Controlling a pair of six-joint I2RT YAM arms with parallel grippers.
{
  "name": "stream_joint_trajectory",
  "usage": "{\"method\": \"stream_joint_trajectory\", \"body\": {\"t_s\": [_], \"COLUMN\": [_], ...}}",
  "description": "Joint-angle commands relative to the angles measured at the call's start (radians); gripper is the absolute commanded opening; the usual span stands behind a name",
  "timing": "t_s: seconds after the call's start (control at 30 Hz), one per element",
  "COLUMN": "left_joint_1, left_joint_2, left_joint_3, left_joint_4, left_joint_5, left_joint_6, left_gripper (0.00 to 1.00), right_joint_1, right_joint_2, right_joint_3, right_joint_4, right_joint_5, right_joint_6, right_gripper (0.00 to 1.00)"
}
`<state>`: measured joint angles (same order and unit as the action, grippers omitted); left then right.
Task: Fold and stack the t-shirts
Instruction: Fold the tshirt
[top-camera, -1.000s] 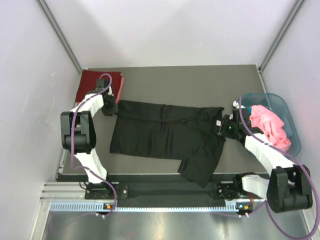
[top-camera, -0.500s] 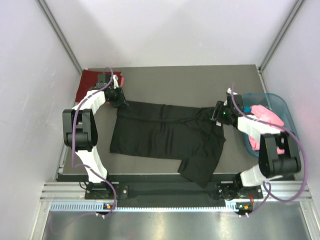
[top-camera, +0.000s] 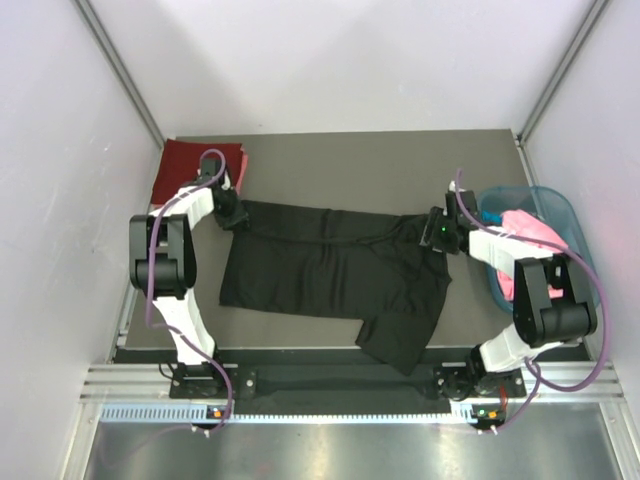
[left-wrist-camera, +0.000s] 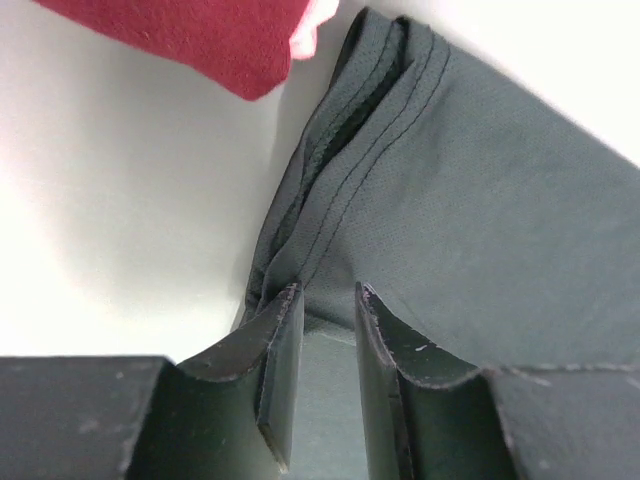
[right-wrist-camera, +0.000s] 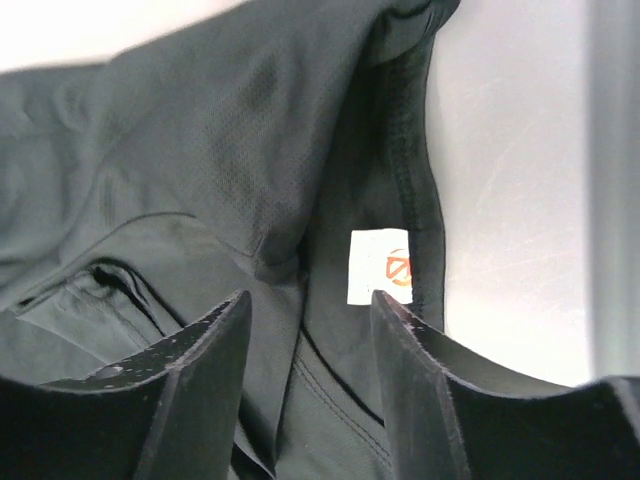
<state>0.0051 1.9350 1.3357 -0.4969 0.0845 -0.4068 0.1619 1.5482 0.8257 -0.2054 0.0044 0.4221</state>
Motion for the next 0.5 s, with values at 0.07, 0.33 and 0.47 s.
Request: {"method": "stream_joint_trajectory", "body": {"t_s": [0.07, 0.33, 0.47], "left_joint_1": [-0.001, -0.002, -0.002], "left_joint_2": [-0.082, 0.071, 0.152], "left_joint_3": [0.009, 0.105, 0.088], "left_joint_4": [0.181, 0.296, 0.353], "left_joint_5": [0.145, 0.317, 0.317], "left_joint_6": [-0.029, -0.084, -0.124], "left_gripper": [0.34, 0.34, 0.34], "right_joint_1": [-0.008, -0.036, -0.059], "right_joint_2": [-0.03, 0.07, 0.153], "right_joint_3": [0.047, 0.124, 0.17], "right_joint_4": [0.06, 0.152, 0.144], "right_joint_5": [0.022, -0.095, -0.09], "right_joint_6": [0.026, 0.049, 0.063], "right_gripper": [0.54, 0.59, 0.58]}}
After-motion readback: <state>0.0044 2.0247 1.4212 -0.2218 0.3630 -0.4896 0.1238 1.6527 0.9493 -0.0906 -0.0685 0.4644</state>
